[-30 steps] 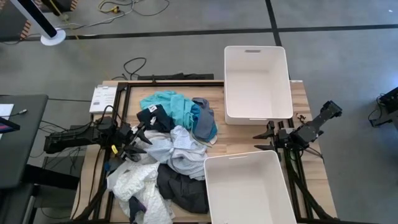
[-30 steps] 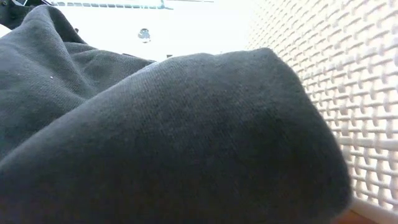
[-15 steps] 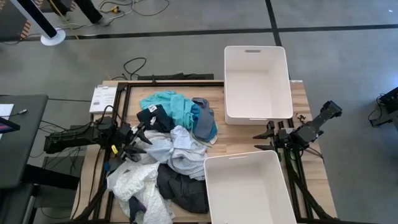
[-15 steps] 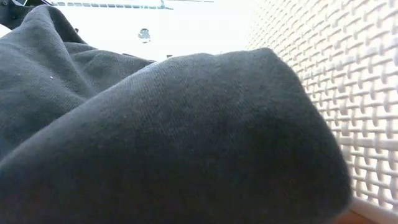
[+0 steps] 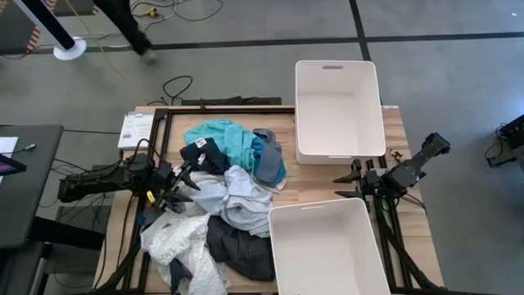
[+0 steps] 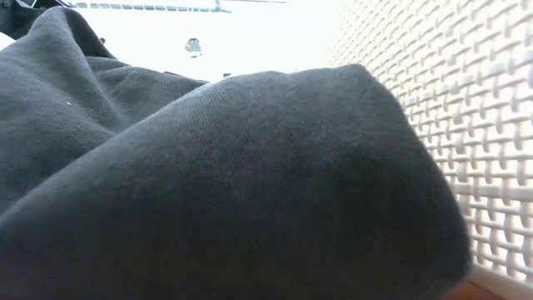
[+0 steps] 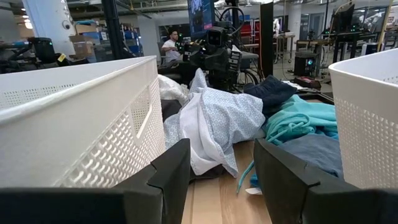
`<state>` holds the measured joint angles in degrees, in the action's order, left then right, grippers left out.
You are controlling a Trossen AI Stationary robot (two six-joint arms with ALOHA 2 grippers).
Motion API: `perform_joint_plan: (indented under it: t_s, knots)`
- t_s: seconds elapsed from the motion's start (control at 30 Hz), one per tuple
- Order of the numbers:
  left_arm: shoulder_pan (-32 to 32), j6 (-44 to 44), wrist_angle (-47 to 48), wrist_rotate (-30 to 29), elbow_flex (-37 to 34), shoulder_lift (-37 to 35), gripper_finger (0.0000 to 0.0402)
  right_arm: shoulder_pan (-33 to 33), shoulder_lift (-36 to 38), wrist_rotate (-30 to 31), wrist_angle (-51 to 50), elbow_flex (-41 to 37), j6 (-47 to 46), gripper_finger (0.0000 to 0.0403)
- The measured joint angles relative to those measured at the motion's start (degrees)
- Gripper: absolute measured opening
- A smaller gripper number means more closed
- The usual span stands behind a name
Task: Sort clothes
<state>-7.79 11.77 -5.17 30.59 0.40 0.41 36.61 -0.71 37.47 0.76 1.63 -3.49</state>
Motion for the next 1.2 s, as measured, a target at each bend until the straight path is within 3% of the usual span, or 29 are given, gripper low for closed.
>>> perform_joint_plan:
  t_s: [0.6,0.97,1.2]
  knots:
    - [0.0,0.0,0.0,0.0,0.0,0.0,0.0199,0.0,0.0,0.2,13.6,-0.1,4.4,0.0194]
    - [0.0,0.0,0.0,0.0,0.0,0.0,0.0199,0.0,0.0,-0.3,27.8,0.0,18.8,0.0194]
    - [0.0,0.0,0.0,0.0,0.0,0.0,0.0199,0.1,0.0,-5.8,30.2,5.0,26.1,0.0194]
